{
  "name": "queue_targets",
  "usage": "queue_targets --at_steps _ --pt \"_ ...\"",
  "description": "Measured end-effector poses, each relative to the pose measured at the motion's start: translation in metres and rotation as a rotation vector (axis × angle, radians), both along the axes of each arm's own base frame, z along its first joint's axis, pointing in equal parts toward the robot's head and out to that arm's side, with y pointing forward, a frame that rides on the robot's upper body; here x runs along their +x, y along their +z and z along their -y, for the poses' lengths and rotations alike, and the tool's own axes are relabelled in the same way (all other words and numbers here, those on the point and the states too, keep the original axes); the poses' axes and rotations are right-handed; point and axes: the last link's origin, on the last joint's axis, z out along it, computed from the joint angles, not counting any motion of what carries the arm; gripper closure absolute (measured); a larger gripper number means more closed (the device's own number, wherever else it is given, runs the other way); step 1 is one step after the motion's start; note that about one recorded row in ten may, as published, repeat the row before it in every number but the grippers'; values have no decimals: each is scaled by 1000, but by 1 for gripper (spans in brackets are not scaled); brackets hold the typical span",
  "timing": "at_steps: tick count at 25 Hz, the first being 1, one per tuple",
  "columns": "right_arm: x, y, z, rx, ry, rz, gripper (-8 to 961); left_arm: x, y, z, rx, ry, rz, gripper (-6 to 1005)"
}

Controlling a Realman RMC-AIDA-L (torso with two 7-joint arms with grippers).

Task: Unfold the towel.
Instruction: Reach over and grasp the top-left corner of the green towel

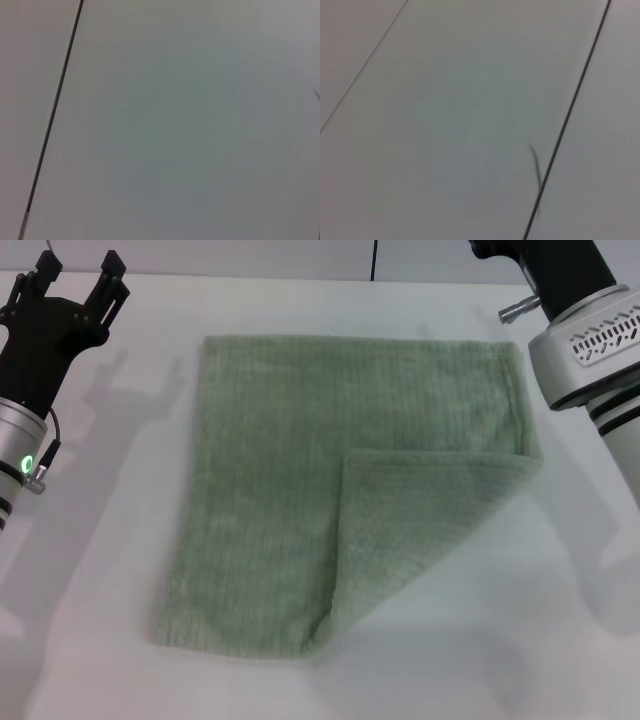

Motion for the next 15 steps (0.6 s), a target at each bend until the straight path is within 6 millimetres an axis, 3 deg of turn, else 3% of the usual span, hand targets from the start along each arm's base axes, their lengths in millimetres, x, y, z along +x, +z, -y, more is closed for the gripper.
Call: queue_targets --at_steps 15 --pt "1 -4 3 -16 6 13 136 3 -7 1 -33 -15 -12 252"
